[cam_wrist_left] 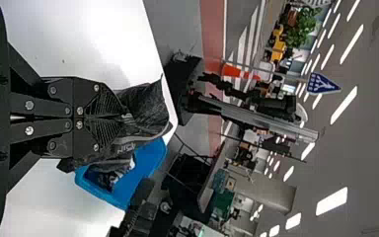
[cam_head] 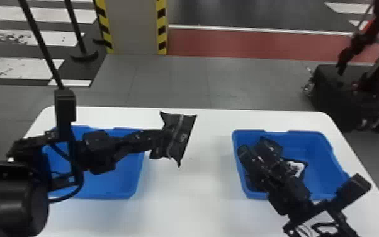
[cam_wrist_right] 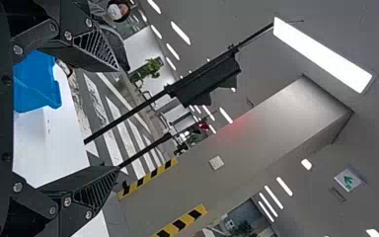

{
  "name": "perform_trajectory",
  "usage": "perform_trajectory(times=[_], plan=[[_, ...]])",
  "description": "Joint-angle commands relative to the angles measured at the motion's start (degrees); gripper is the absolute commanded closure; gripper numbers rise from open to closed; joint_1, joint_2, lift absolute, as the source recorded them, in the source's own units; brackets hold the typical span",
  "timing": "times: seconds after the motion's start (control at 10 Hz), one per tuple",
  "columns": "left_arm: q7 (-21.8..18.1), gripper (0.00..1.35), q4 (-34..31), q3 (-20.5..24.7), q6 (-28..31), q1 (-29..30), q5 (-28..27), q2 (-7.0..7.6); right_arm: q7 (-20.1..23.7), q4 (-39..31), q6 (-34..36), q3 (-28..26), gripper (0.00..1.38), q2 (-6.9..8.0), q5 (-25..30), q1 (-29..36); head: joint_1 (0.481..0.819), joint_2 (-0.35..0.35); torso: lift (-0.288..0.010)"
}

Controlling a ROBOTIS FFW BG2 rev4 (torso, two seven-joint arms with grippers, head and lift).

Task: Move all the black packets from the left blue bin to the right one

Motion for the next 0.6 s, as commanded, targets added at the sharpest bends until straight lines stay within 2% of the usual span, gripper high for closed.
perform_trajectory(times=[0.0,0.5], plan=[[0.0,1.20,1.5,-2.3,0.2,-1.0,1.1,-0.10,0.7,1.4,1.3,0.0,0.34,-0.04,0.0,-2.3,0.695,-0.057,-0.110],[0.0,1.20,7.8,-7.5,-1.7,-4.6,4.1,-0.81,2.3,2.1,5.0,1.7,0.34,0.05,-0.8,-6.9,0.695,-0.105,-0.110]])
